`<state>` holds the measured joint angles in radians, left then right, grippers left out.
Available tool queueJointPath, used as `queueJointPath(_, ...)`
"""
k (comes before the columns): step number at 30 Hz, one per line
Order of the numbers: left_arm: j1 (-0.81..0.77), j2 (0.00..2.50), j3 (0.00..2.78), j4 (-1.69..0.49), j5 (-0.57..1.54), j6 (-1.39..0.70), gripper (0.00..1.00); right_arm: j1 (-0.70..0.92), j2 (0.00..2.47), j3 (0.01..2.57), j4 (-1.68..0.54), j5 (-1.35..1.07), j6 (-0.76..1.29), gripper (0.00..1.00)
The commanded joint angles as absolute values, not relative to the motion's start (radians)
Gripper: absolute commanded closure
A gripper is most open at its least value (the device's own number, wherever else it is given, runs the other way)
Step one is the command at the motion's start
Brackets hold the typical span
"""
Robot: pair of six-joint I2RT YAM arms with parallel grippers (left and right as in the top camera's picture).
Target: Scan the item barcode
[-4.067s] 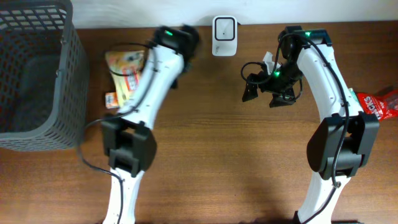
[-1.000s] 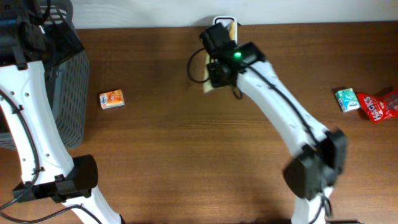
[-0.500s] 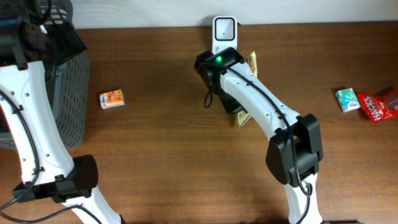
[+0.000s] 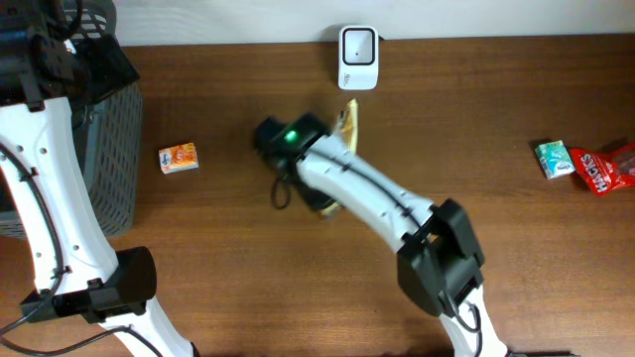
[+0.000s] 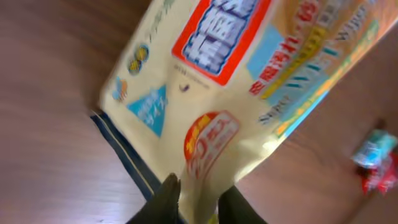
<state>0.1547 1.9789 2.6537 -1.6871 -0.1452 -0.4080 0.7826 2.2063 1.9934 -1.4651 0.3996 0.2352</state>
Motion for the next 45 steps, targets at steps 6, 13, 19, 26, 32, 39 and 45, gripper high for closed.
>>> queueJointPath(6, 0.158, 1.987, 2.650, -1.688, -0.134, -0.395, 0.01, 0.820, 2.218, 2.045, -1.452, 0.360, 0.316, 0.96)
queueJointPath(13, 0.128, 1.987, 2.478, -1.687, 0.212, -0.105, 0.00, 0.655, 2.218, 2.148, -1.525, 0.162, 0.353, 0.96)
queueJointPath(19, 0.006, 1.987, 2.167, -1.586, 0.359, 0.046, 0.02, 0.389, 2.218, 2.147, -1.532, -0.377, 0.099, 0.39)
queueJointPath(26, -0.108, 1.987, 1.830, -1.412, 0.292, 0.011, 0.15, 0.289, 2.218, 2.079, -1.559, -0.532, -0.030, 0.25)
queueJointPath(32, -0.162, 1.987, 1.546, -1.163, 0.300, 0.009, 0.13, 0.288, 2.218, 1.943, -1.423, -0.636, -0.026, 0.22)
queueJointPath(39, -0.170, 1.988, 1.390, -0.895, 0.484, -0.022, 0.12, 0.266, 2.218, 1.941, -1.423, -0.640, -0.031, 0.20)
queueJointPath(45, -0.170, 1.997, 1.354, -0.807, 0.510, -0.066, 0.16, 0.266, 2.218, 1.941, -1.423, -0.640, -0.042, 0.15)
